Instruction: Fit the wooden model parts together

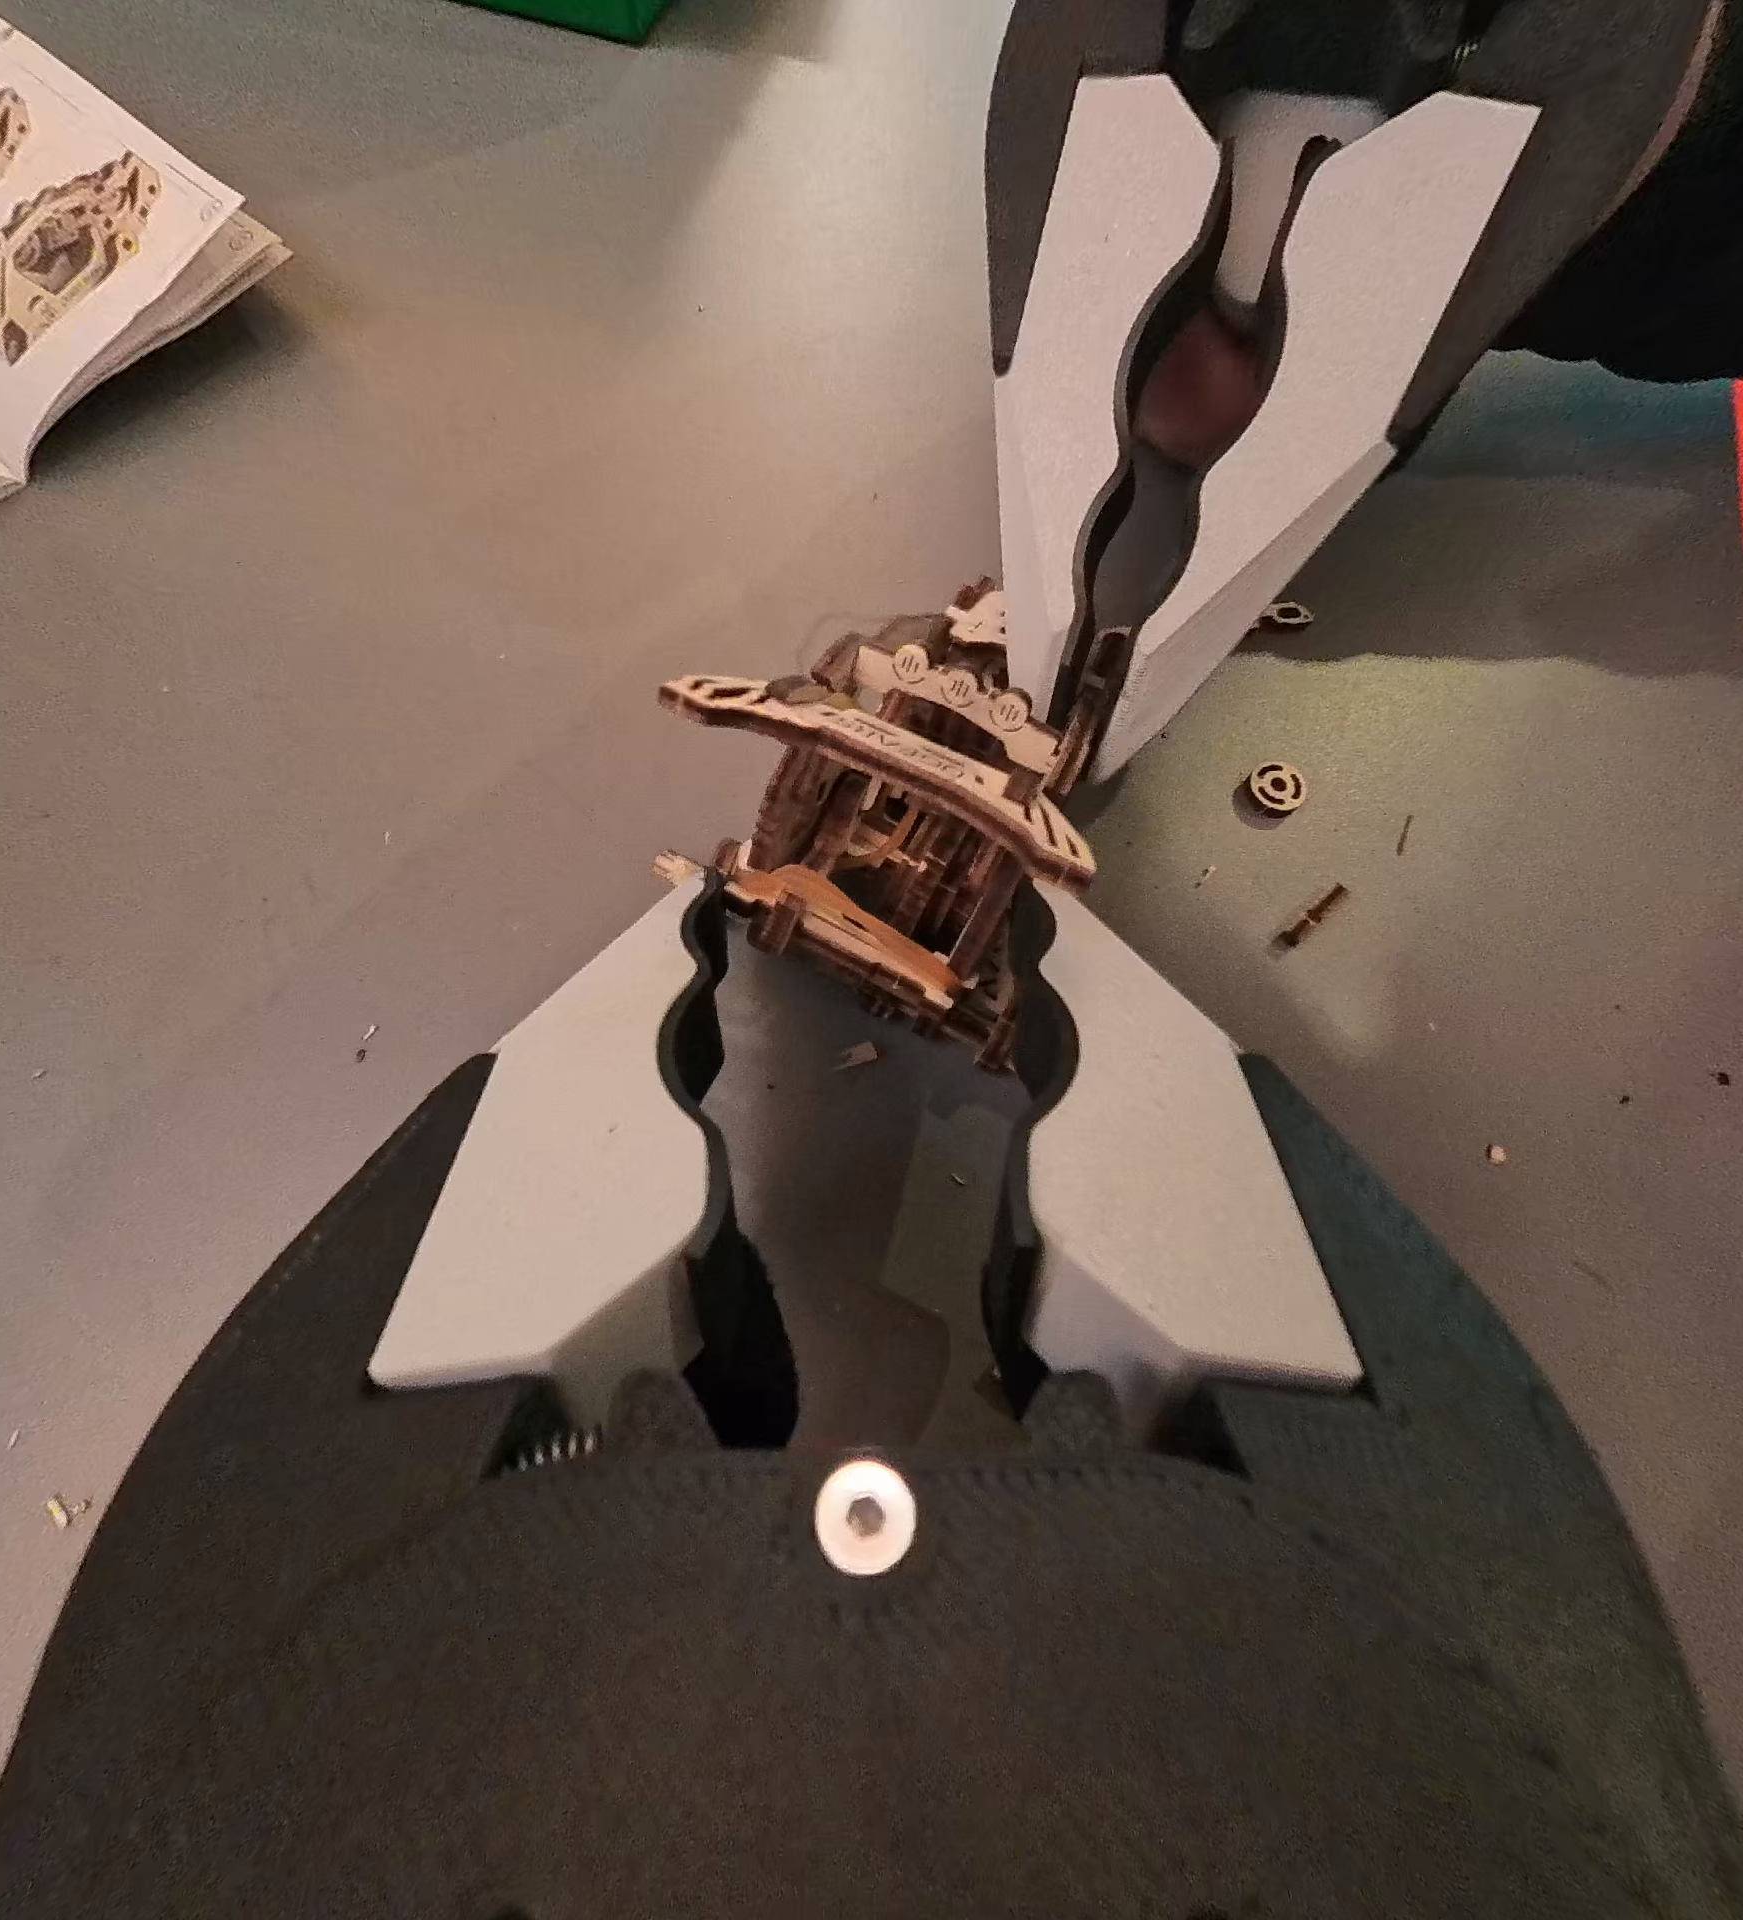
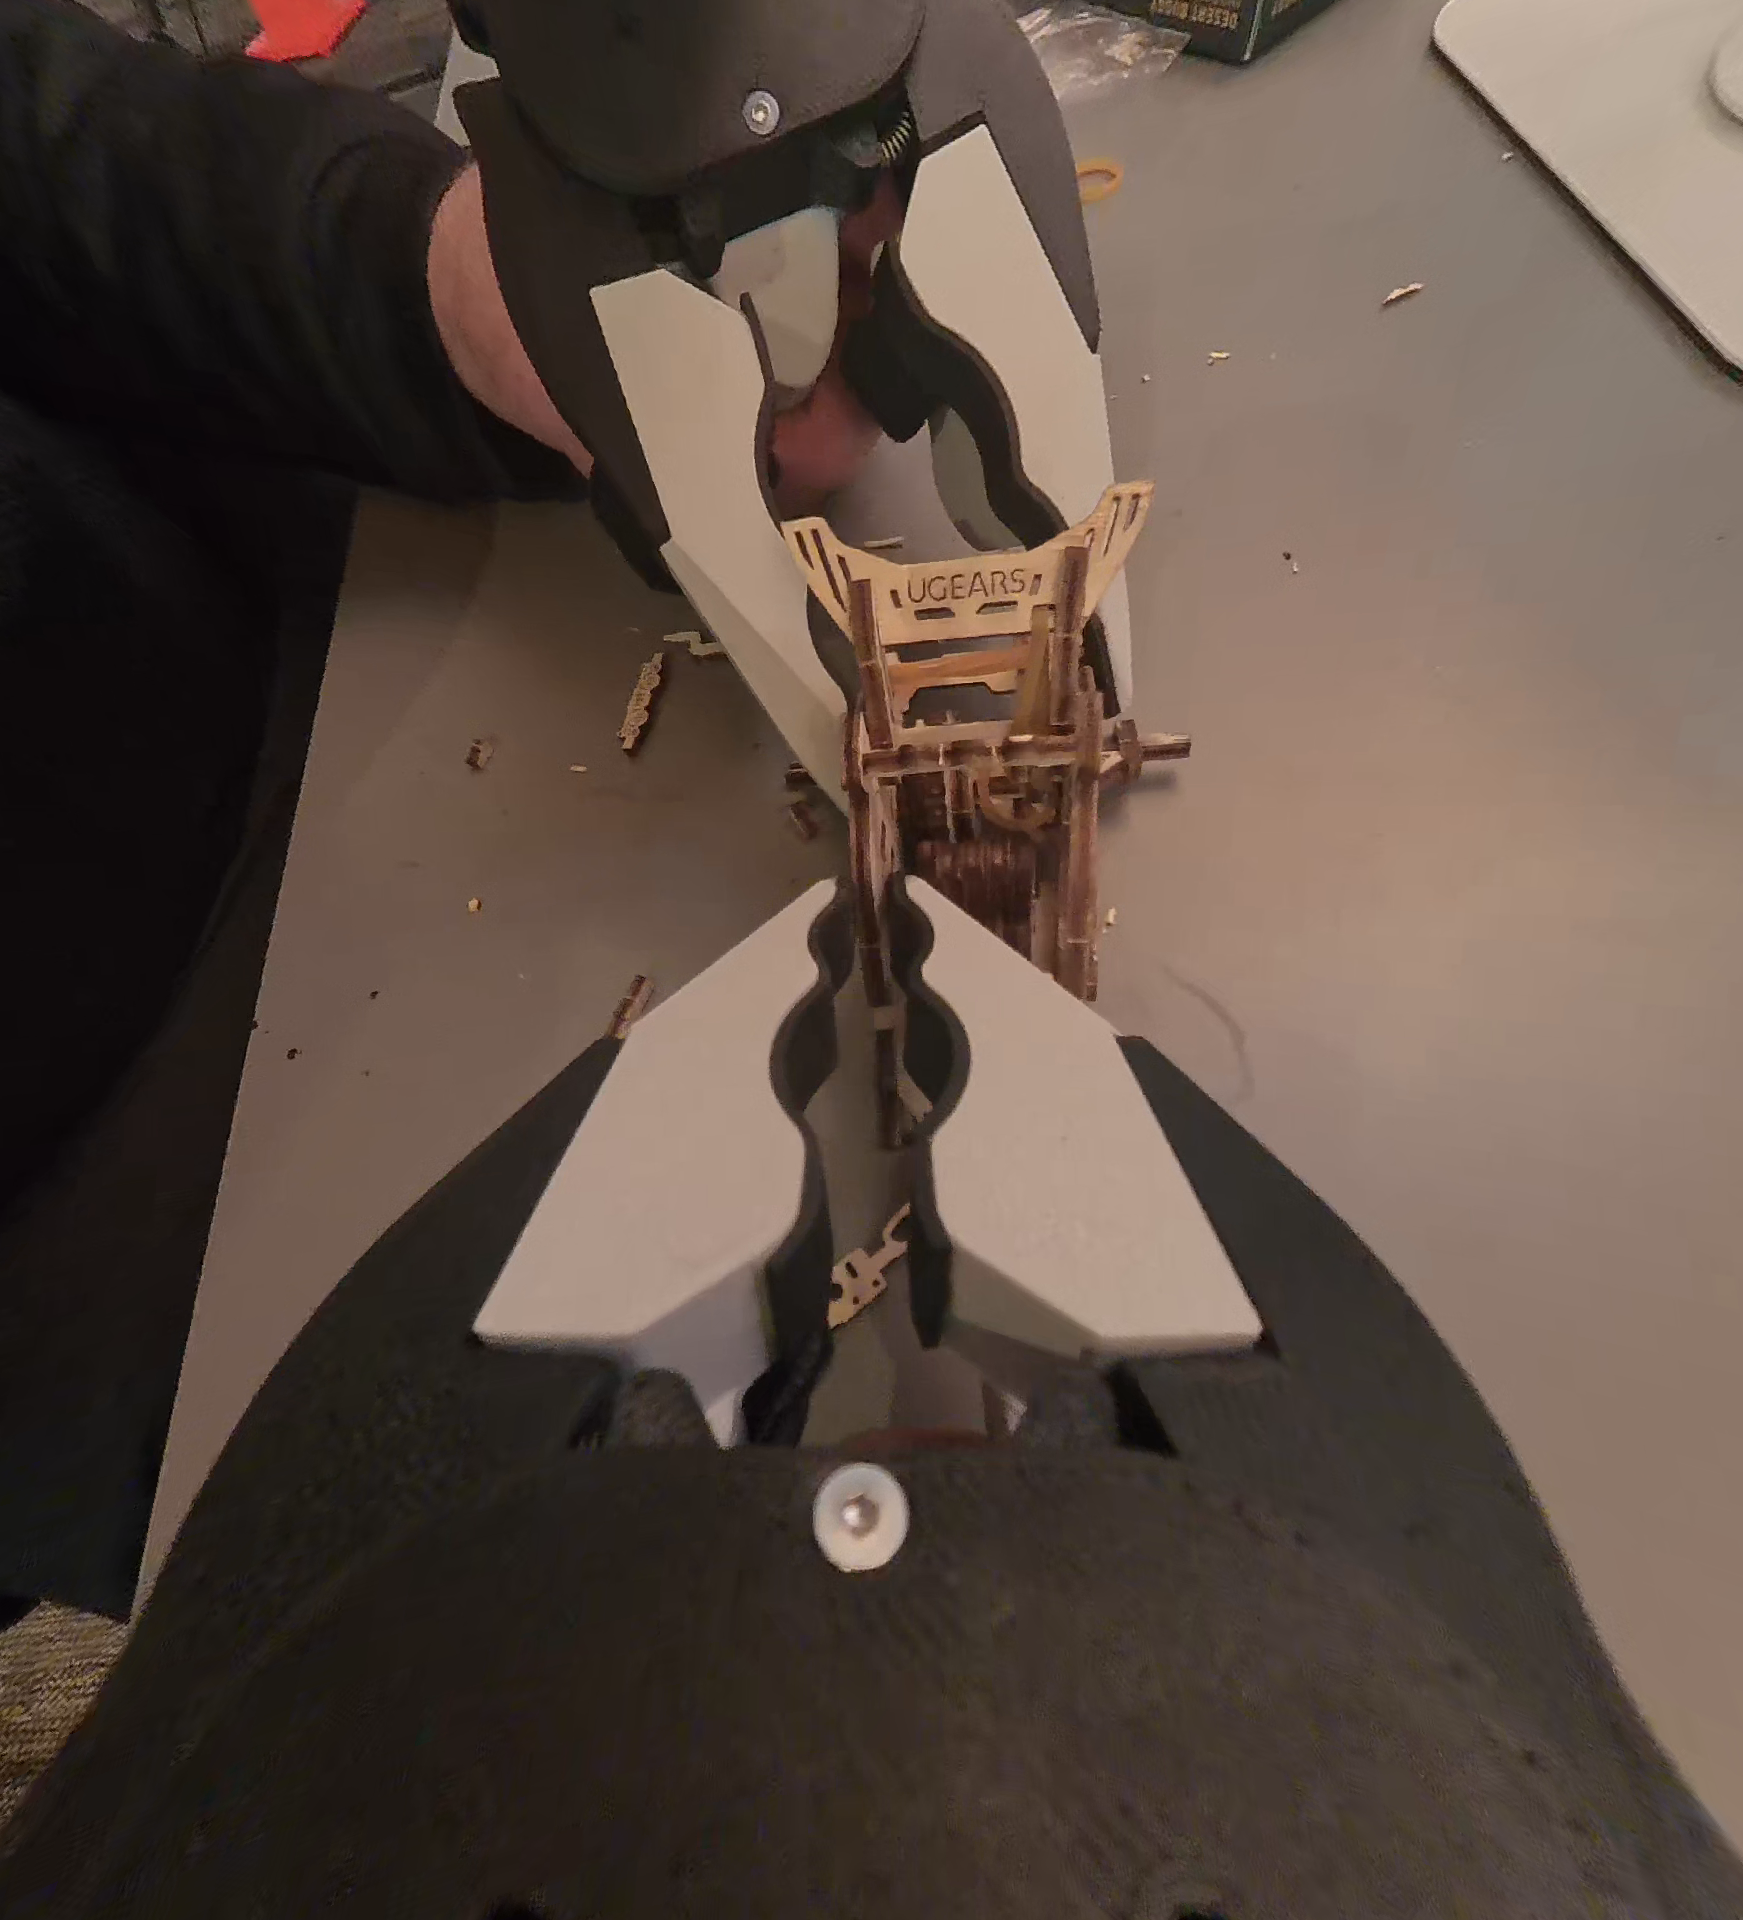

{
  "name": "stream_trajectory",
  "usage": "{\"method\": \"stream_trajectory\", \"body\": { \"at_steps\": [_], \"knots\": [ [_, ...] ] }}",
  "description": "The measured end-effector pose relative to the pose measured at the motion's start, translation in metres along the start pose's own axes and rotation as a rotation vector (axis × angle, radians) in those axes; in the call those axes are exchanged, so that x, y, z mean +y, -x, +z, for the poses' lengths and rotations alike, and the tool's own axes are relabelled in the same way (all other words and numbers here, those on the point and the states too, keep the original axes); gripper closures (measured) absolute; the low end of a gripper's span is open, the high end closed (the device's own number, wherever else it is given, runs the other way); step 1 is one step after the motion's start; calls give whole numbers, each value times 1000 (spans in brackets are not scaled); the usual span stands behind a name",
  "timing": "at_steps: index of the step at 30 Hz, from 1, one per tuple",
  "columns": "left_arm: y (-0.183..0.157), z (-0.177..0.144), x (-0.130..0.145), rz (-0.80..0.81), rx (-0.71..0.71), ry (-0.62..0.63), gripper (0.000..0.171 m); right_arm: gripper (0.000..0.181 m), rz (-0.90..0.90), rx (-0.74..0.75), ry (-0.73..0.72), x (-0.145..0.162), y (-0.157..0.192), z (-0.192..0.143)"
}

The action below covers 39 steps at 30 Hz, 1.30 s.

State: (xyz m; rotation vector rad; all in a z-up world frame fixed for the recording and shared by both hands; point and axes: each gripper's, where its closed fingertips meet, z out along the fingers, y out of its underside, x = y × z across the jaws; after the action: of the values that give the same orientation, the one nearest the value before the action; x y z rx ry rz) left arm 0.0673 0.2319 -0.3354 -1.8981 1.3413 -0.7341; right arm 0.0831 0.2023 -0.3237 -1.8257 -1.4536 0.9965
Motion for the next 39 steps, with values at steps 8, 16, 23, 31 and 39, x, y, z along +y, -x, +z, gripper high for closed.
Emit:
{"method": "stream_trajectory", "body": {
  "at_steps": [8, 16, 23, 31, 39],
  "knots": [
    [-1, 0, 0, -6, 13, 3, 127, 176, 12, -33, 8, 0, 6, 3],
    [-4, 0, 0, -5, 33, 6, 136, 175, 17, -54, 13, 0, 7, 4],
    [-5, 0, 0, -2, 26, 5, 137, 174, 5, -50, 14, 0, 8, 5],
    [-5, 2, -1, -8, 25, 6, 137, 174, 7, -61, 15, 0, 9, 5],
    [-5, 2, -1, -17, 32, 7, 137, 175, -22, -62, 22, 0, 9, 5]
  ]
}}
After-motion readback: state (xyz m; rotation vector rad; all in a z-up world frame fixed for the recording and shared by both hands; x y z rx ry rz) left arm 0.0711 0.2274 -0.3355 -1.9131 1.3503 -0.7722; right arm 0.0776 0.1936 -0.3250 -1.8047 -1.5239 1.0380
